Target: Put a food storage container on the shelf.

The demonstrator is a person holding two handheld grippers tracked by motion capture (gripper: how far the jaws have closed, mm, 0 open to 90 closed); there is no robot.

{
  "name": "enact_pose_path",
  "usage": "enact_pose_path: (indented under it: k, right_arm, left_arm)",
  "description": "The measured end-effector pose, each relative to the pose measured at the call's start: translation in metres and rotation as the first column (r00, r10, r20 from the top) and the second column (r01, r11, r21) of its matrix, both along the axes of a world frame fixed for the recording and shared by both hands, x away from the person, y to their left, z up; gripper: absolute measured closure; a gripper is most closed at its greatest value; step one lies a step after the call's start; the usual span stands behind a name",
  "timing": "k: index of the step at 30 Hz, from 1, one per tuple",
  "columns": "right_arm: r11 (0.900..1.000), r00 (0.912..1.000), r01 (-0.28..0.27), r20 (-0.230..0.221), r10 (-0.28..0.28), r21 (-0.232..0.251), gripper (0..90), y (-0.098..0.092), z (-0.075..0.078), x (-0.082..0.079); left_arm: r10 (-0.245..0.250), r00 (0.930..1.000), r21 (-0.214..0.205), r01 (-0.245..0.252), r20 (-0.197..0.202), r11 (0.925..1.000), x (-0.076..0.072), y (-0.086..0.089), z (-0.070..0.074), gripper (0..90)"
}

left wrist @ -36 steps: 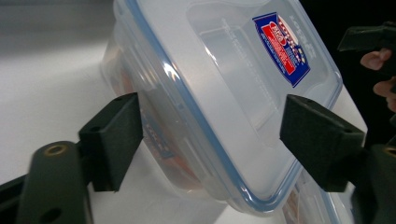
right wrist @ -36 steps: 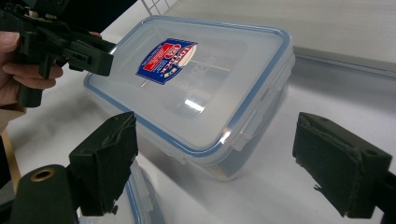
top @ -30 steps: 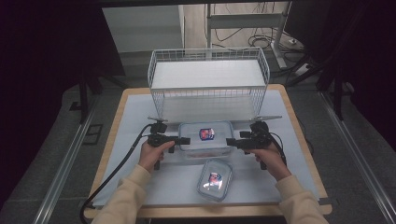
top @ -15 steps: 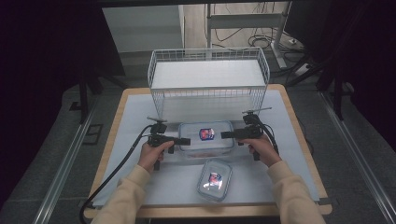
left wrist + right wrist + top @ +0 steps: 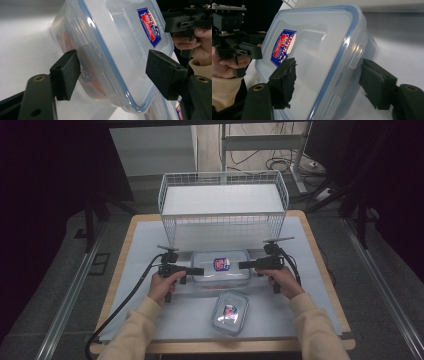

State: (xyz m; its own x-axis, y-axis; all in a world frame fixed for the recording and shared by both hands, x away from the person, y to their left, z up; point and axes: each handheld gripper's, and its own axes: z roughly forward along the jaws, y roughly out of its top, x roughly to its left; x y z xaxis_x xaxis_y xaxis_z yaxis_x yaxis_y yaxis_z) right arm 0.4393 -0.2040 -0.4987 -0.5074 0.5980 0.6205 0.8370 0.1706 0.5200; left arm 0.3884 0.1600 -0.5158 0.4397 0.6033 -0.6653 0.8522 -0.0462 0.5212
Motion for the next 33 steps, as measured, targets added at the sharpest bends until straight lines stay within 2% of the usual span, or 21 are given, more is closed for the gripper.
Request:
enact_pose_path:
  k: [4,6,7,12,16,20,28,33]
  right_arm:
    - [1.0000,0.9995,-0.009,0.030,0.009,0.003,35.3,-0.004,0.003,-0.006]
    - [0.9999,0.9992,-0.011,0.038,0.011,0.005,36.1,-0.004,0.003,-0.008]
    - [0.9999,0.9983,-0.014,0.057,0.014,0.004,37.0,-0.006,0.005,-0.012]
    - [0.9997,0.9956,-0.023,0.091,0.023,-0.002,39.4,-0.007,0.008,-0.019]
    - [0.9994,0.9933,-0.032,0.112,0.030,0.016,42.1,-0.011,0.008,-0.024]
    - [0.9989,0.9922,-0.039,0.120,0.036,0.025,43.5,-0.013,0.008,-0.027]
    - [0.9987,0.9926,-0.037,0.117,0.033,0.035,44.1,-0.014,0.008,-0.027]
    - [0.9975,0.9966,-0.023,0.081,0.017,0.067,46.7,-0.016,0.005,-0.023]
  left_arm:
    - [0.012,0.9996,0.005,-0.012,0.024,0.9999,-0.006,0.000,0.003,32.3]
    - [0.015,0.9995,0.001,-0.015,0.027,0.9999,-0.007,0.000,0.004,35.0]
    - [0.018,0.9993,-0.009,-0.018,0.033,0.9998,-0.010,0.002,0.004,36.4]
    - [0.009,0.9983,-0.002,-0.009,0.057,1.0000,-0.015,0.004,0.007,40.8]
    - [-0.004,0.9975,-0.015,0.005,0.071,0.9999,-0.018,0.007,0.007,43.4]
    - [-0.015,0.9967,-0.023,0.017,0.080,0.9996,-0.019,0.008,0.006,45.2]
    - [-0.018,0.9972,-0.042,0.021,0.072,0.9989,-0.017,0.011,0.005,46.6]
    - [-0.017,0.9980,-0.065,0.021,0.061,0.9977,-0.013,0.013,0.002,46.9]
